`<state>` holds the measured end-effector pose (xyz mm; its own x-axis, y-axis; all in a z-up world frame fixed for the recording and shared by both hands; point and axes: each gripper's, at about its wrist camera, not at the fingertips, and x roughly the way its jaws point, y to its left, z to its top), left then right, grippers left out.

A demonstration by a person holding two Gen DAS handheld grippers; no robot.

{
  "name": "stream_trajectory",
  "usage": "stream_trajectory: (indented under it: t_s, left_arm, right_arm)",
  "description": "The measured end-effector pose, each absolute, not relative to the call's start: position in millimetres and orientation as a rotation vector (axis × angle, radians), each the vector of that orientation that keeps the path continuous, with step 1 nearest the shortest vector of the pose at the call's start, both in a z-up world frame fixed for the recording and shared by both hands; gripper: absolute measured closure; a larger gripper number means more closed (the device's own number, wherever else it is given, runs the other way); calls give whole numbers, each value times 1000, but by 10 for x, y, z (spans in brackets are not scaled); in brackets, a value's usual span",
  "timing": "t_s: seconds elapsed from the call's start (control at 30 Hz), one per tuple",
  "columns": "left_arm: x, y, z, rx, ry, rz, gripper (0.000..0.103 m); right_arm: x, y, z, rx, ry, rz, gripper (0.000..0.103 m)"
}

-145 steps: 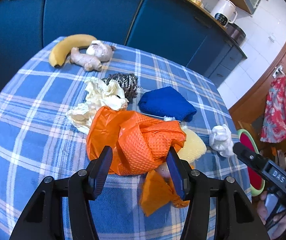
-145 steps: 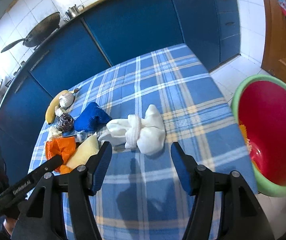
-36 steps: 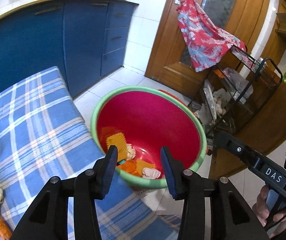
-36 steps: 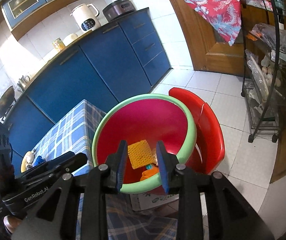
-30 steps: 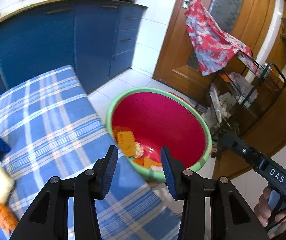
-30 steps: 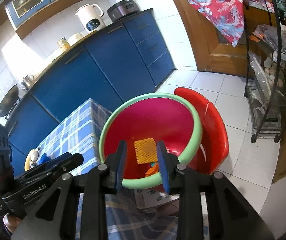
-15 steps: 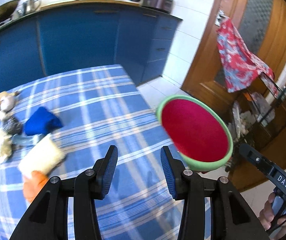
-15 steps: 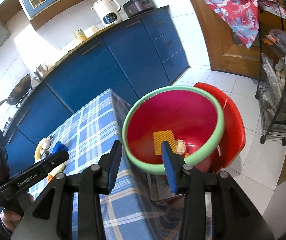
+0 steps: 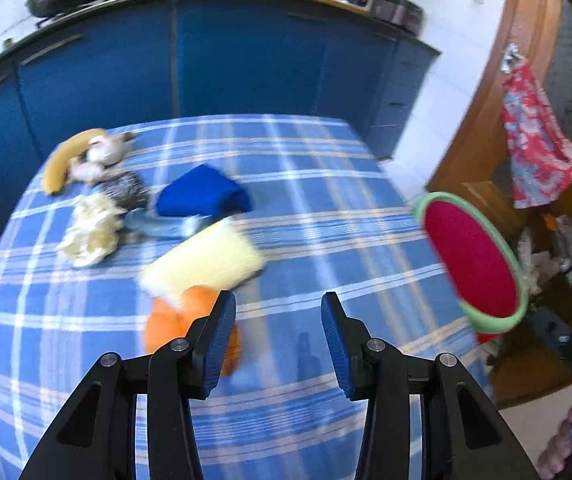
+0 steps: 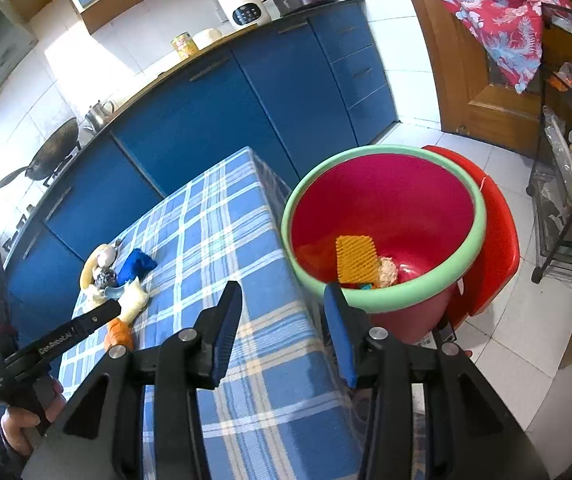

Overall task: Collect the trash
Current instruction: 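Grasp the orange tissue bundle with the left tool, then grasp the pale yellow foam net with the right tool while the left tool holds the orange bundle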

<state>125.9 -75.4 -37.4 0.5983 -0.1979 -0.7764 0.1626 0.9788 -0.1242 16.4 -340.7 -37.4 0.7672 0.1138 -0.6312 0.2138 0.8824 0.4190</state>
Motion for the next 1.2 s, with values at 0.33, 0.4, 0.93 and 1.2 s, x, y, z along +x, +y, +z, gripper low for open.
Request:
stream_trajectory:
  t_s: [0.33, 0.4, 0.93, 1.2]
  left_arm:
    - [1257, -498, -641, -56, 959, -127, 57]
    - [1248, -454, -678, -63, 966, -116, 57]
    - [1140, -150, -754, -211, 953, -245, 88]
    - [990, 136, -535, -245, 880, -228, 88]
  right_arm:
    - [230, -3159, -397, 467, 729, -9, 56]
    - [246, -3116, -404, 463, 736, -1, 56]
    - [359, -2679, -435, 407, 785, 79, 55]
    - [437, -2411, -385, 374, 789, 121, 55]
